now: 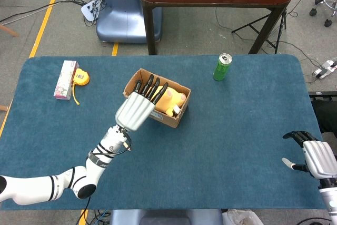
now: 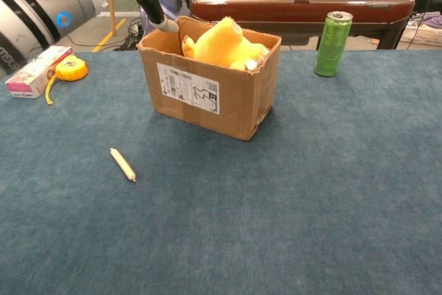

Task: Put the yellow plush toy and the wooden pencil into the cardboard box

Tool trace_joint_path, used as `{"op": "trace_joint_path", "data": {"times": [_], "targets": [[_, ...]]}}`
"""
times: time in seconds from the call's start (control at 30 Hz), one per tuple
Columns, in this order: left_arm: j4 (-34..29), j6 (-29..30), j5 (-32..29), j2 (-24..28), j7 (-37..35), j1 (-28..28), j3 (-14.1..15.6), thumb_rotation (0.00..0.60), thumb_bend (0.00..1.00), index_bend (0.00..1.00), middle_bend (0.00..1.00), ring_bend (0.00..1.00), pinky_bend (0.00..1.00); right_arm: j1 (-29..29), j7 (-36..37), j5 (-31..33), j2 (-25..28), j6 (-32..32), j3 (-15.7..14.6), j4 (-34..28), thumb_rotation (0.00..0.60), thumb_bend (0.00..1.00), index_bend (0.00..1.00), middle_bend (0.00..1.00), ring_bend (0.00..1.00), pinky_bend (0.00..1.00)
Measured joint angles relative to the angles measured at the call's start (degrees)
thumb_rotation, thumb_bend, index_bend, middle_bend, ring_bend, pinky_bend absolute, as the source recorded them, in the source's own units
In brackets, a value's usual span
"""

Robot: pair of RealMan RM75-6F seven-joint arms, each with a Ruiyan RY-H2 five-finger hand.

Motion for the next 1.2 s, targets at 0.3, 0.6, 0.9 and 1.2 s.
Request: {"op": "trace_joint_path", "data": {"times": [0.3, 0.6, 0.9, 1.2], "targets": [[-6.74, 2.13, 1.62, 4.79, 0.9, 4.29, 4.15, 0.6, 0.07, 0.0, 0.14, 0.11, 0.32, 0.09, -0.65, 0.3, -0.24, -0.22, 0.02, -0.01, 0.6, 0.15, 0.35, 0.33, 0.24, 0.47], [-9.37, 2.46, 3.69, 9.25, -8.46, 9.07, 8.84, 0.6, 0.07, 0.09, 0.14, 0.11, 0.32, -0.14, -0.69, 0.73, -0.16, 0.21, 0.24, 0.02, 0.6, 0.15, 0.35, 0.33, 0.24, 0.47], [-6.21, 2.54, 9.39, 12.84, -22.64, 14.54, 14.23, 0.6, 0.07, 0.16, 0.14, 0.11, 0.32, -0.19, -0.84, 1.17, -0.2, 0.17, 0.4, 0.13, 0.6, 0.14, 0.35, 0.34, 0.24, 0.47], [-8.89, -0.54, 3.61, 14.99, -32.12, 17.5, 14.31, 0.6, 0.07, 0.32, 0.12, 0.09, 0.31, -0.1, -0.86, 1.51, -0.23, -0.14, 0.5, 0.2, 0.6, 0.15, 0.35, 0.34, 0.24, 0.47]]}}
